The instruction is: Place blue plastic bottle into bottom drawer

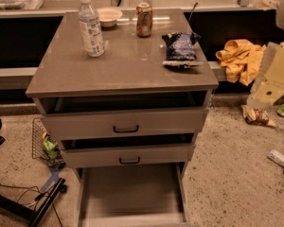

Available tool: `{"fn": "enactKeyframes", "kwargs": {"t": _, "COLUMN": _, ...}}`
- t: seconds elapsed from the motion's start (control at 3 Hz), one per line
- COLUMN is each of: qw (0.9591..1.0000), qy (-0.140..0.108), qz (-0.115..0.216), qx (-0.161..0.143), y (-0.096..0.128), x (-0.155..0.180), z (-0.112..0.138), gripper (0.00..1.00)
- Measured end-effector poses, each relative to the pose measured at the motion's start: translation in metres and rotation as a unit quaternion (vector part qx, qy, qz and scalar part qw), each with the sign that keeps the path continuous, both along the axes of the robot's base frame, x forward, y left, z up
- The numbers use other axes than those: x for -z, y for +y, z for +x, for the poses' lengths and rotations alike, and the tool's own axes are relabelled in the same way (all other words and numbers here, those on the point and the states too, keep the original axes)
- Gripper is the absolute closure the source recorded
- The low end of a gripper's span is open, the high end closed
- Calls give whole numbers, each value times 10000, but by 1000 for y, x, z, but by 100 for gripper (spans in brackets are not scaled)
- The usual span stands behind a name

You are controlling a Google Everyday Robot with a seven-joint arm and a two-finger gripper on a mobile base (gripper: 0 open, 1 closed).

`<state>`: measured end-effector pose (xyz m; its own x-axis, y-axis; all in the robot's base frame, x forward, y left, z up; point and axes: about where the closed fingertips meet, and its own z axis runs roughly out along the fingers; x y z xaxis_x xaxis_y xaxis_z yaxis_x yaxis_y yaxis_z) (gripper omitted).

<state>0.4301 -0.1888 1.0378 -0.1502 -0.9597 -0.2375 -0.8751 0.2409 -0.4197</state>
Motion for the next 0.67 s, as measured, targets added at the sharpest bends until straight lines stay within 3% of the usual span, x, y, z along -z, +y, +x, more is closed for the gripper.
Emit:
{"fn": "enactKeyframes", "kwargs": {"t": 0.33, "qw": 10000, "qy": -1, "qz": 0, "qx": 0, "y": 0, "x": 0, "z": 0, "gripper": 0}}
{"fn": "enactKeyframes", "kwargs": {"t": 0.67, "qw": 9990, "qy": -306, "qz": 284, "qx": -140, "y": 14, "x": -9, "z": 25, "gripper": 0}}
